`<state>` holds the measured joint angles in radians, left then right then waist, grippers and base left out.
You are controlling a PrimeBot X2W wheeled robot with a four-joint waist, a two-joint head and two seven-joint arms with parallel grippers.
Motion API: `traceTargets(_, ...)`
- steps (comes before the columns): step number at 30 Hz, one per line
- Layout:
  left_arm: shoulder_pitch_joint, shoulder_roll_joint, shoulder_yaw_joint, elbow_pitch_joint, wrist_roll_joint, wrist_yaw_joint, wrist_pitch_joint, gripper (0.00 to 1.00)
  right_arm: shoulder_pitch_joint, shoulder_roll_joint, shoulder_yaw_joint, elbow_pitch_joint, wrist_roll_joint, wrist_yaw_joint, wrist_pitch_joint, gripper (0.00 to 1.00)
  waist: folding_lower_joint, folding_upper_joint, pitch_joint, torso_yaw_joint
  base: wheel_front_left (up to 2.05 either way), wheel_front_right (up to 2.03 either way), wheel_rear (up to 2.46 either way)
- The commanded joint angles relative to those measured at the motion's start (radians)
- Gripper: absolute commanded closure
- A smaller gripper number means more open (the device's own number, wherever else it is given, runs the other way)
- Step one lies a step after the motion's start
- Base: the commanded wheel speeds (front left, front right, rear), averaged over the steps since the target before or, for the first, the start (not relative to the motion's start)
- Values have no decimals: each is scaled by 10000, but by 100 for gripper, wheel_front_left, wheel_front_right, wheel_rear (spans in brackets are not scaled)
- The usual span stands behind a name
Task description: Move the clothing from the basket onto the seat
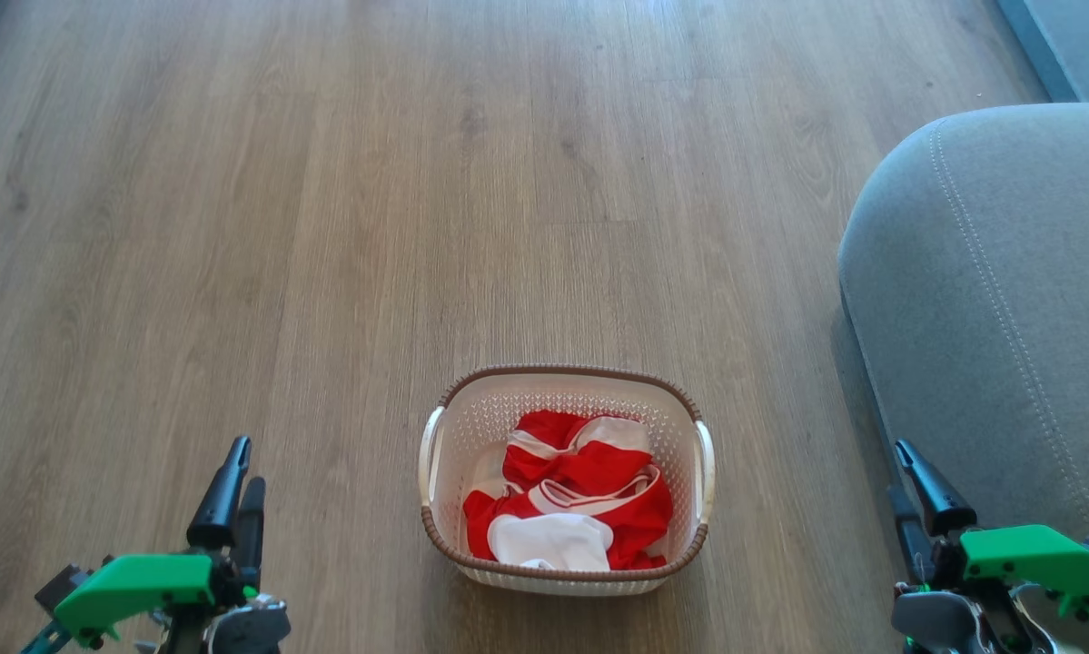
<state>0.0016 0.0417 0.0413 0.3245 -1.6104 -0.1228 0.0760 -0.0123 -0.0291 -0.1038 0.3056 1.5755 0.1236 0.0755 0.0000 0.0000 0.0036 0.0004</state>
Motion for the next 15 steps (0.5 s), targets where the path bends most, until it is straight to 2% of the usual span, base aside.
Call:
traceTargets(1,-447,38,-29,-404,91,-10,-112,0,-243,-76,40,-407,-109,8,-106,0,0,0,2,1,0,0,0)
traceTargets(11,-515,46,-227,-474,1019,-6,-406,0,-215,-137,198,-705,-1264,14,-400,0,0,0,15,7,0,0,0)
traceTargets(15,-556,46,-294,-516,1675,19,-553,0,-216,-207,302,-865,-2146,16,-547,0,0,0,11,7,0,0,0)
